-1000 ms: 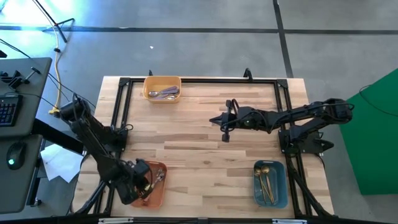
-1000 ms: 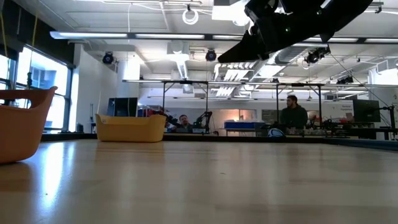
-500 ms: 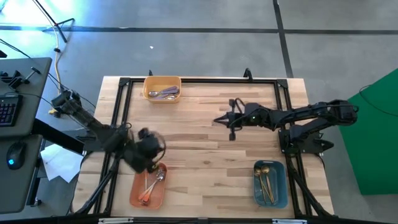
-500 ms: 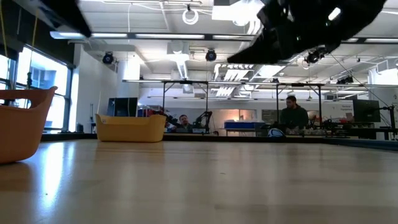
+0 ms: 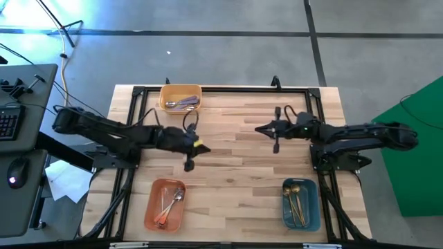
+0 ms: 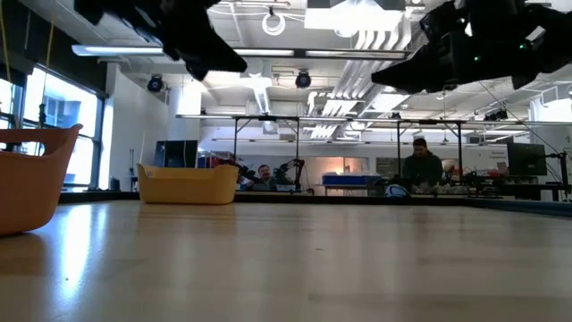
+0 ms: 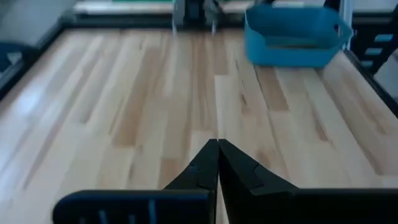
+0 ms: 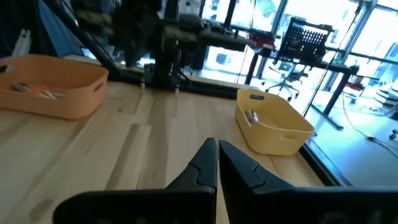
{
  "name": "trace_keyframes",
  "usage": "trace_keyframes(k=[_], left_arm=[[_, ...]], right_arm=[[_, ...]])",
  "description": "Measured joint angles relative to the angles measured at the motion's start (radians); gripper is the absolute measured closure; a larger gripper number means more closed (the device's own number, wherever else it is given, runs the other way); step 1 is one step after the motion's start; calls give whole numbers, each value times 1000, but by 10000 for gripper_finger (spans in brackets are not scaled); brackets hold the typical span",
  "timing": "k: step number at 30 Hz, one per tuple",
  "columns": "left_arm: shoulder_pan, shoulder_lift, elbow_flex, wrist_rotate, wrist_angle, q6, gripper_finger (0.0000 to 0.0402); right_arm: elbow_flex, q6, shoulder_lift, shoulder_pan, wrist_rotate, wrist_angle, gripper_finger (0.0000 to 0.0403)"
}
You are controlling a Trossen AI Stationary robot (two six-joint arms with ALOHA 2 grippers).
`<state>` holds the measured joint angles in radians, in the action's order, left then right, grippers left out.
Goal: Sort silverware by color (type)
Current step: Return to Home Position
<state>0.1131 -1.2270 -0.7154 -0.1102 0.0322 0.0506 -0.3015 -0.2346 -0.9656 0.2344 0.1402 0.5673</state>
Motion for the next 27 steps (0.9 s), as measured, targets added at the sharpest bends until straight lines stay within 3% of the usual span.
trace_keyframes(k=[13,20,27], left_arm=[[-204,5,255,262,485,-95,401],[-277,64,336,265,603,-85,401],[-331,227,425,266,601,-115,401]], right_arm=[[142,19,318,0,-82,-82,403],[184,32,412,22,-99,-93,403],[219,87,450,23,-101,-88,403]])
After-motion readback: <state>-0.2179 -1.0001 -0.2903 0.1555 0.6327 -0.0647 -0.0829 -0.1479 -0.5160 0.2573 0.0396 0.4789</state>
